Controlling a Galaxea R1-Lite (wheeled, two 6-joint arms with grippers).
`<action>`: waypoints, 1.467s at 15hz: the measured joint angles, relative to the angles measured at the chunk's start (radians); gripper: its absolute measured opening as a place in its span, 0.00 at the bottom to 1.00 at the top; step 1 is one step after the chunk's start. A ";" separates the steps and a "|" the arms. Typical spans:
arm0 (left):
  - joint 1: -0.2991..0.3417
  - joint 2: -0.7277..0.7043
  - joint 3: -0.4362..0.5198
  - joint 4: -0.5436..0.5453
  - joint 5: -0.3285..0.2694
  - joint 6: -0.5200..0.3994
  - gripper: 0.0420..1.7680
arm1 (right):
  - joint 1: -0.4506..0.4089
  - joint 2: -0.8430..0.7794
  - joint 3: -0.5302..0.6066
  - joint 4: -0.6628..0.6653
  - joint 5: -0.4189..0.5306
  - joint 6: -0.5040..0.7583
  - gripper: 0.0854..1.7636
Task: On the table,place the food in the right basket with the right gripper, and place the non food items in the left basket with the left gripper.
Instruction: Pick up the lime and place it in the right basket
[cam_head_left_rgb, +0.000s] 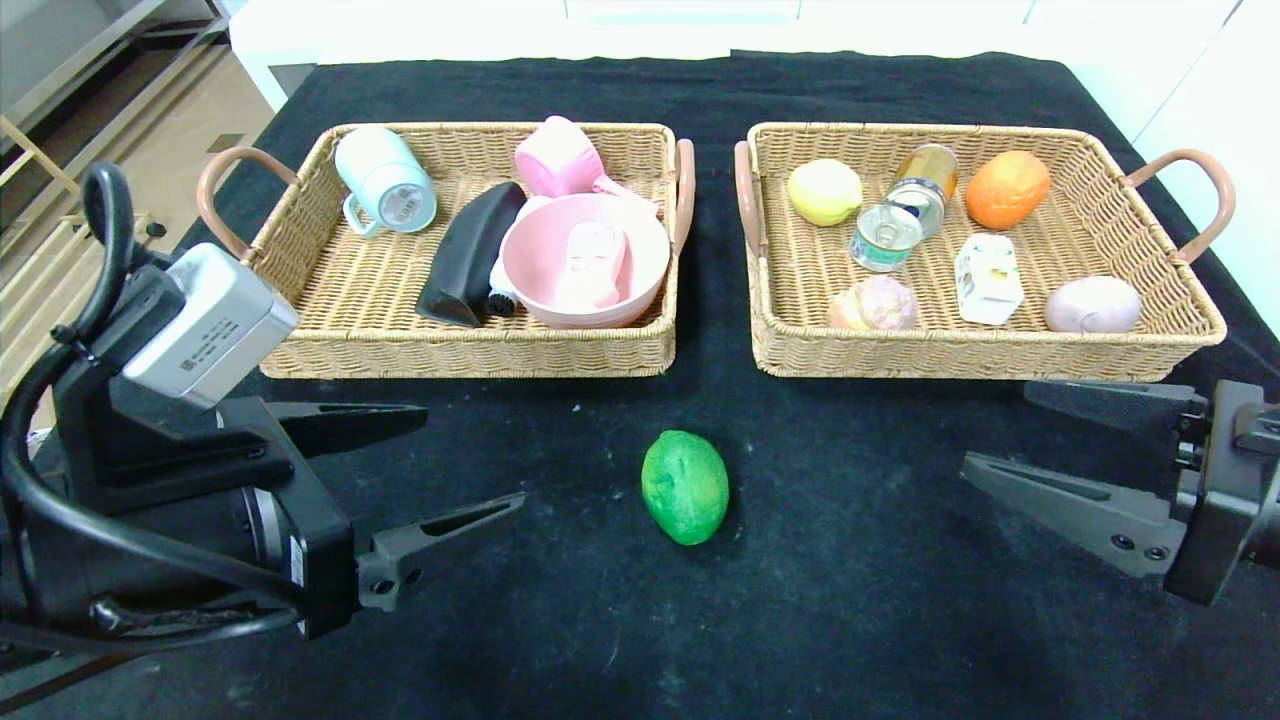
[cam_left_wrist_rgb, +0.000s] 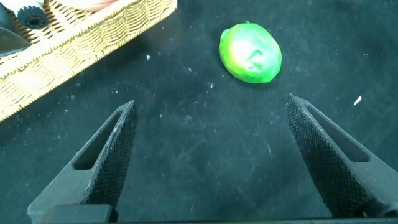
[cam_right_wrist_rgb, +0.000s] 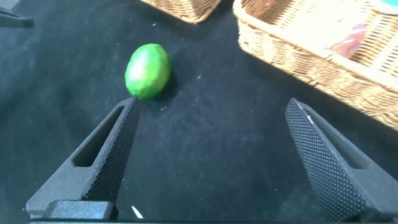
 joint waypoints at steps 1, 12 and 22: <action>0.000 -0.006 0.001 0.000 0.000 0.000 0.96 | 0.002 0.007 -0.005 0.000 -0.019 0.001 0.97; 0.009 -0.051 -0.012 0.007 0.013 -0.003 0.97 | 0.408 0.257 -0.343 0.318 -0.679 0.169 0.97; 0.040 -0.090 -0.032 0.011 0.006 0.000 0.97 | 0.601 0.529 -0.572 0.310 -0.964 0.409 0.97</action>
